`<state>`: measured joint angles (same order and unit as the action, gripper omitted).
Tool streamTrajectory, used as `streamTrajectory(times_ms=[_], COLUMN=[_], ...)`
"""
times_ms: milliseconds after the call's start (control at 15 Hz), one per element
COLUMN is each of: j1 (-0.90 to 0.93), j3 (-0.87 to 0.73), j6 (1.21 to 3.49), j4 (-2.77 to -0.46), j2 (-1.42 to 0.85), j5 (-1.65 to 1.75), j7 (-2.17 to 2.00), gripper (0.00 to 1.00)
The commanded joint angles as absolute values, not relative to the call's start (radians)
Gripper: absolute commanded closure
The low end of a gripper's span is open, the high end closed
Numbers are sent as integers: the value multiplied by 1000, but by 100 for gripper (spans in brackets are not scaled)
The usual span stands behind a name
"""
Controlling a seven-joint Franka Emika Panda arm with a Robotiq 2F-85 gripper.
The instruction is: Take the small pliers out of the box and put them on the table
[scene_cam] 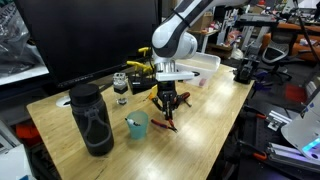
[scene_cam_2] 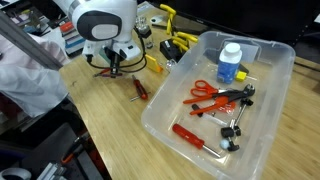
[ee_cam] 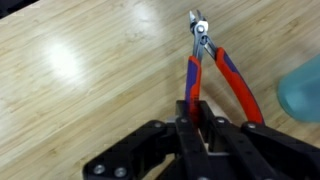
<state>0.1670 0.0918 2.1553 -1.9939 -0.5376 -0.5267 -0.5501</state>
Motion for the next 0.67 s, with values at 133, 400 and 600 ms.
streamTrajectory(times_ms=[133,400,600], j1=[175,166,156], j3=[79,65,68], j6=[2206,2252,2244], j4=[-1971,-1993,-1974], j2=[-558,-534,-553], j5=[-513,-516,-517], j7=[-594,-620,-612], gripper=[54,26,29])
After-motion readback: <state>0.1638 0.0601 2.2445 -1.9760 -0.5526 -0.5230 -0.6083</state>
